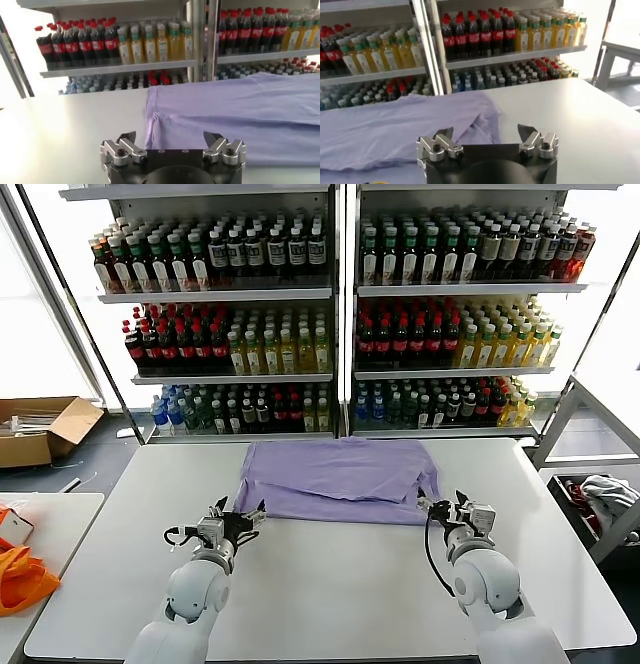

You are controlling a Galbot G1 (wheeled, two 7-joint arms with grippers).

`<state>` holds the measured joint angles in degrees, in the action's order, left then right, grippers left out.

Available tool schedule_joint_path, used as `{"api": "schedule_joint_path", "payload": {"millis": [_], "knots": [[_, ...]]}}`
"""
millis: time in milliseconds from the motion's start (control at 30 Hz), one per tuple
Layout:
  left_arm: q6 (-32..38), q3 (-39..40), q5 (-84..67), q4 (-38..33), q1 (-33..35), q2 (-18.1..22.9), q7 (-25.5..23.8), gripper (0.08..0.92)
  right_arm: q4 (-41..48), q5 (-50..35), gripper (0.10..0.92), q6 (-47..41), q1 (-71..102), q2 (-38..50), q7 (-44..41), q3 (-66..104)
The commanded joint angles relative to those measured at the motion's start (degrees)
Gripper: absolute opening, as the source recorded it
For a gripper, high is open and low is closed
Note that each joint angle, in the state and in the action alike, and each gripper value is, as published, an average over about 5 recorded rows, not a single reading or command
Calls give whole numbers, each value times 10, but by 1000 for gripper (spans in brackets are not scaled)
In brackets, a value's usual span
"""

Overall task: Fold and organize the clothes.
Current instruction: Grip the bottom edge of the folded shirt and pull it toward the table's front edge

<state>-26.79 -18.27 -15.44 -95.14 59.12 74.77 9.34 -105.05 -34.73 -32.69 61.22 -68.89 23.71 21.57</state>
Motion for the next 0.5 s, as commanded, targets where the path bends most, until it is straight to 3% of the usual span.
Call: {"api": "schedule_joint_path", "payload": {"millis": [33, 500], "knots": [[-5, -1, 5, 8, -12, -3, 2, 823, 15, -6, 823, -4, 12, 4, 7, 4], [-10, -11, -30, 33, -19, -8, 14, 823, 63, -5, 823, -3, 5, -9, -2, -10]]}}
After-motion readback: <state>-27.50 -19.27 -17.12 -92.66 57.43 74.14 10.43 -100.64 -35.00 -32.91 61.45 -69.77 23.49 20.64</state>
